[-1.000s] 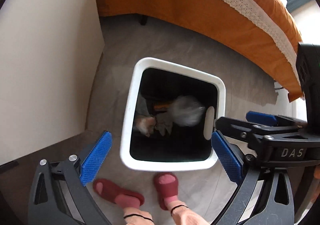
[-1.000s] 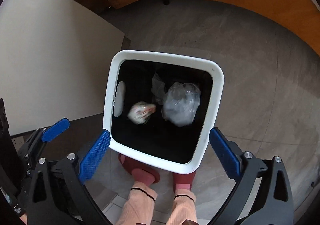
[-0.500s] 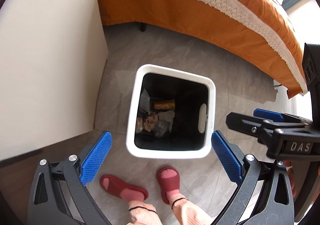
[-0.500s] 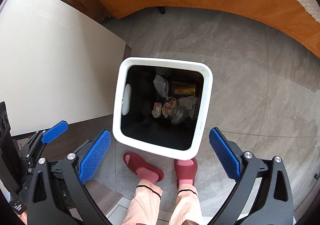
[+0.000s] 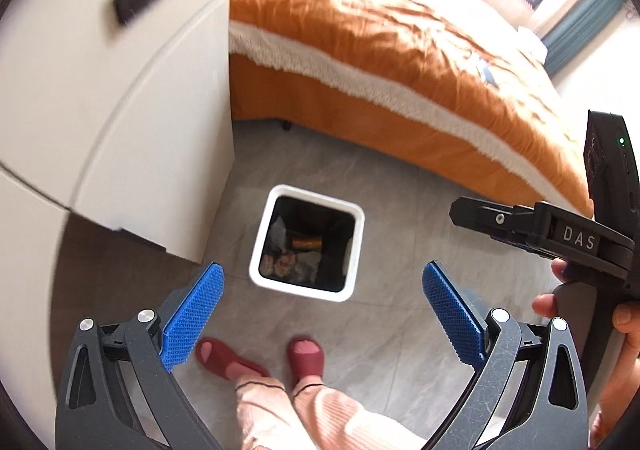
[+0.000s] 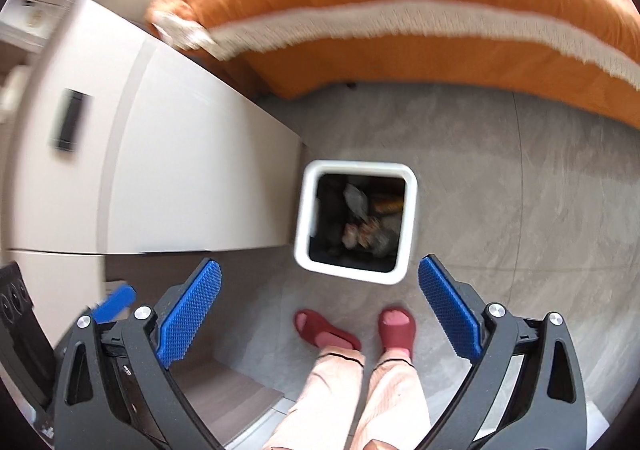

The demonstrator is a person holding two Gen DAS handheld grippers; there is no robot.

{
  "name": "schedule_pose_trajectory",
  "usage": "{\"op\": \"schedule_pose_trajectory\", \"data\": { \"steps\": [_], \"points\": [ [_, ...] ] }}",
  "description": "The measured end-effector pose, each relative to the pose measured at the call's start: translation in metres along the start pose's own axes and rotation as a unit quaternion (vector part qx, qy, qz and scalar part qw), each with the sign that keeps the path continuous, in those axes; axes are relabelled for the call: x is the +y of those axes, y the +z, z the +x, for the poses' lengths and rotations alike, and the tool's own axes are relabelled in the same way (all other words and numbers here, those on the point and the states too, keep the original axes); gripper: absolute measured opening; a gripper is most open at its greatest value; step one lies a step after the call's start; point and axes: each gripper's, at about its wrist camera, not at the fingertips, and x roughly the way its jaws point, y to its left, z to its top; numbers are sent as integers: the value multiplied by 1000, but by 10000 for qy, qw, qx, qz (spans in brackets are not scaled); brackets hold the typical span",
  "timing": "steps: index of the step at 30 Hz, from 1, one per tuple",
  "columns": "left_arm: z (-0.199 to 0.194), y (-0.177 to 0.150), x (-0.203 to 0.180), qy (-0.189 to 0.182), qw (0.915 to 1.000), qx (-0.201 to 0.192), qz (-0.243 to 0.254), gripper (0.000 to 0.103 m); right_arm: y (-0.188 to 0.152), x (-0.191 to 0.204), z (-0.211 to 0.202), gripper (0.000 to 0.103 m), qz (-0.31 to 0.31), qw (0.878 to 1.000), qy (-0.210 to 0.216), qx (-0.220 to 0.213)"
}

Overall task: Collect trash
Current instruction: 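Lift both open tools away from the bin, then move both open tools over the remaining desk trash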

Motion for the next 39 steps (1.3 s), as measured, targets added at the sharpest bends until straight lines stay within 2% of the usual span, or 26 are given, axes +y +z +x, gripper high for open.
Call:
{"op": "schedule_pose_trajectory", "data": {
  "steps": [4,8,13,19,22,28,34,39],
  "points": [
    [-61,3,-4,107,9981,-522,-312,98,7,32,-56,99,-439,9976,284,-454],
    [-118,4,-1,404,9909,-1146,-573,98,12,64,-89,99,-890,9918,649,-645],
    [-183,1,9,883,9757,-1841,-799,98,7,118,-119,99,-1681,9777,918,-863],
    [-240,-9,36,1262,9565,-2389,-1099,98,-4,188,-134,99,-2377,9562,1414,-958],
    [-261,-15,57,1437,9491,-2520,-1225,98,-13,225,-140,99,-2643,9470,1457,-1100],
    [-302,-41,109,1874,9279,-2805,-1584,98,-29,293,-134,99,-3097,9298,1768,-912],
    [-332,-71,172,2260,9100,-2834,-2013,98,-53,357,-118,99,-3484,9144,1928,-726],
    [-354,-99,224,2718,8904,-2829,-2308,98,-74,411,-97,99,-3766,9027,2022,-498]
  ]
}}
